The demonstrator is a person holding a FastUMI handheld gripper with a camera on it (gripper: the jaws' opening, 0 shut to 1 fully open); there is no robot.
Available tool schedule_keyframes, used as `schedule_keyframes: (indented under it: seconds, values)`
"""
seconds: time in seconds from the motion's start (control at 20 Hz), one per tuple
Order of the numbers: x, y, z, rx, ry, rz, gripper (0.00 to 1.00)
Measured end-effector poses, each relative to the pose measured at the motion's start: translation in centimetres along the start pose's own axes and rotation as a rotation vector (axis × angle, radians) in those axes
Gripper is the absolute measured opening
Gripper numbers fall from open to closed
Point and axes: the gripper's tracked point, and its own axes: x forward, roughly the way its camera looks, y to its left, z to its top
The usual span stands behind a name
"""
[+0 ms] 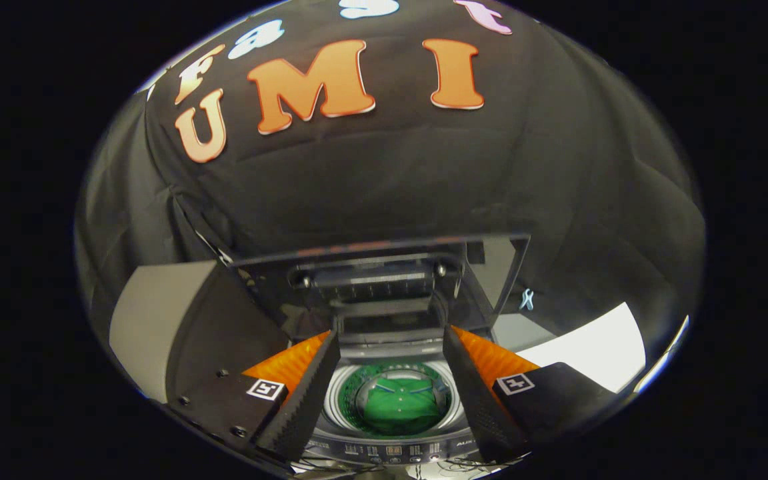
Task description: Put the clothes into the washing machine and then close the washing machine lid.
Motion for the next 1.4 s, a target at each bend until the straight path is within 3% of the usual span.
schedule_keyframes:
  seconds: [0.3,0.6,1.0,1.4]
  values:
    - [1.5,0.1,6.8,-0.032,-0.101,-0.007,1.0]
    - [5.4,0.6,9.9,-0.089,-0.134,-0.008,0.99]
    - [11.1,0.7,9.5,-0.061,-0.073,-0.011,1.0]
    - [13.0,0.6,8.1,-0.083,-0.044,-0.025,0.99]
